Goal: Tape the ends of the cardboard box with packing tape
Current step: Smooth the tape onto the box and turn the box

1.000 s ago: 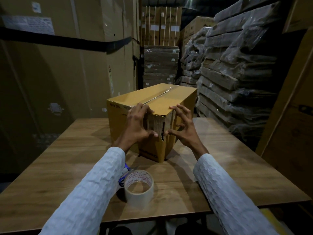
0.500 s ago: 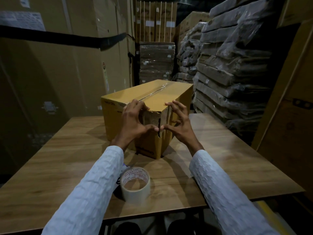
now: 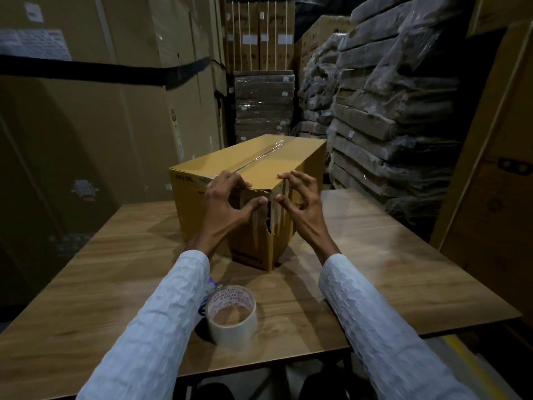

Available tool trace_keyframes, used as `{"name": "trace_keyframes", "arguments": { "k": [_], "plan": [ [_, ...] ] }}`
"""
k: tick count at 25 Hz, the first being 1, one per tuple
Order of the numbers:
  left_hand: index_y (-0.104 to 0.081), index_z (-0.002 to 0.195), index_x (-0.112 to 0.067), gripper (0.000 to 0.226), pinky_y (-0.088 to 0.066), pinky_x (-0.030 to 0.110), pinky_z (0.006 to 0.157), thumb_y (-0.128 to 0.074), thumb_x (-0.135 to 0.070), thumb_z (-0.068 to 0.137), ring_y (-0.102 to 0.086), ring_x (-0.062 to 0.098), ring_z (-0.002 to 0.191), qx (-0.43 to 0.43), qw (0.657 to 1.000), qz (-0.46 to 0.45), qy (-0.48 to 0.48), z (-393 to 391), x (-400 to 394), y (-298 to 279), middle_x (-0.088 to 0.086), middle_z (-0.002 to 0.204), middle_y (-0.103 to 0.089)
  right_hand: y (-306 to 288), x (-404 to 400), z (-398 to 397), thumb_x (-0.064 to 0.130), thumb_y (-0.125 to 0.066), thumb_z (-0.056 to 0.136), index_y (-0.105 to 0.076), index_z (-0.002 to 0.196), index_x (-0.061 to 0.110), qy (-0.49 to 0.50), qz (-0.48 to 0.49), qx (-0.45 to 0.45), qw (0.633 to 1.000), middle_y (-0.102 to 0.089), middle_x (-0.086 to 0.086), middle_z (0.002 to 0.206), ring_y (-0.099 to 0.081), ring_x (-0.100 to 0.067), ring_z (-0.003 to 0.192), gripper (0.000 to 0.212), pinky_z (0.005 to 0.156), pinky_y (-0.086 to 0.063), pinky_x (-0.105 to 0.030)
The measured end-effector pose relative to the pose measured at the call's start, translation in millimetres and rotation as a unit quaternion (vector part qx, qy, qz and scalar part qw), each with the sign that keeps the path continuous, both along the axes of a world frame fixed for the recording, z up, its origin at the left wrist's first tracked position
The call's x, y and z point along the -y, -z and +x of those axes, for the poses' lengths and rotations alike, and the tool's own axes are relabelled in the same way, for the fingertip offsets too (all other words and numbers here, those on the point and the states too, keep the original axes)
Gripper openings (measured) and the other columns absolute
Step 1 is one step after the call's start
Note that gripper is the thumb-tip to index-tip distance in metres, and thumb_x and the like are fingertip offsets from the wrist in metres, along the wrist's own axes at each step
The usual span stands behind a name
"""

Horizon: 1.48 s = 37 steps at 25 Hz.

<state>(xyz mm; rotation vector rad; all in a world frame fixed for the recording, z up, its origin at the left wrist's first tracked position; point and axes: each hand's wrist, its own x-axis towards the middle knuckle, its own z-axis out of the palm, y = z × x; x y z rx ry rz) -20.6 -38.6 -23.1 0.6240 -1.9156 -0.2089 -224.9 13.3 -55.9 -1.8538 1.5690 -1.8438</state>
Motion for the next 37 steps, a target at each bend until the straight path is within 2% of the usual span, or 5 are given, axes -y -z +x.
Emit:
{"name": "trace_keyframes", "arguments": {
  "k": [12, 23, 30, 35, 37],
  "plan": [
    [-0.058, 0.12, -0.015, 0.07, -0.048, 0.045, 0.096, -0.085, -0.047, 0.064, -0.048, 0.016, 0.113, 0.076, 0.996, -0.019, 0.029, 16, 5, 5, 0.003, 0.12, -0.052, -11, -20, -19, 0.032, -0.088, 0.077, -0.033, 0.157, 0.035, -0.05, 0.053, -0.143, 0.987, -0.016, 0.002, 0.162, -0.024, -0.022, 0.15, 0.097, 0.098, -0.053, -0.061],
    [-0.066, 0.13, -0.023, 0.046, -0.042, 0.038, 0.089, -0.063, -0.045, 0.089, -0.044, 0.017, 0.103, 0.039, 0.999, -0.02, -0.021, -1, 4, 13, 0.002, 0.106, -0.046, 49, -60, 113, 0.062, -0.034, 0.103, 0.032, 0.151, 0.044, -0.012, 0.166, 0.016, 0.986, 0.038, 0.026, 0.158, 0.027, -0.003, 0.151, 0.083, 0.128, -0.006, -0.053],
    [-0.066, 0.128, -0.024, 0.042, -0.046, 0.043, 0.087, -0.066, -0.038, 0.088, -0.044, 0.018, 0.101, 0.016, 1.0, -0.015, -0.011, -3, 2, 13, 0.0, 0.104, -0.044, 34, -61, 84, 0.074, -0.026, 0.098, -0.009, 0.161, 0.042, 0.052, 0.141, 0.092, 0.984, -0.014, 0.01, 0.17, -0.014, -0.012, 0.156, 0.072, 0.126, -0.021, -0.049],
    [-0.066, 0.128, -0.025, 0.042, -0.048, 0.046, 0.087, -0.068, -0.035, 0.087, -0.046, 0.02, 0.101, 0.025, 0.999, -0.013, -0.018, -2, 2, 11, 0.0, 0.104, -0.044, 10, -37, 94, 0.05, -0.035, 0.107, -0.003, 0.162, 0.041, 0.007, 0.057, 0.087, 0.995, 0.001, 0.02, 0.17, -0.001, 0.004, 0.154, 0.065, 0.121, -0.011, -0.026],
    [-0.067, 0.127, -0.024, 0.042, -0.048, 0.046, 0.087, -0.067, -0.037, 0.087, -0.046, 0.02, 0.101, 0.019, 1.0, -0.01, -0.014, -2, 1, 11, 0.0, 0.104, -0.044, 25, -39, 92, 0.044, -0.046, 0.106, -0.033, 0.156, 0.042, -0.009, 0.001, 0.189, 0.982, -0.03, 0.016, 0.165, -0.028, 0.004, 0.148, 0.051, 0.118, -0.031, -0.028]
  ]
}}
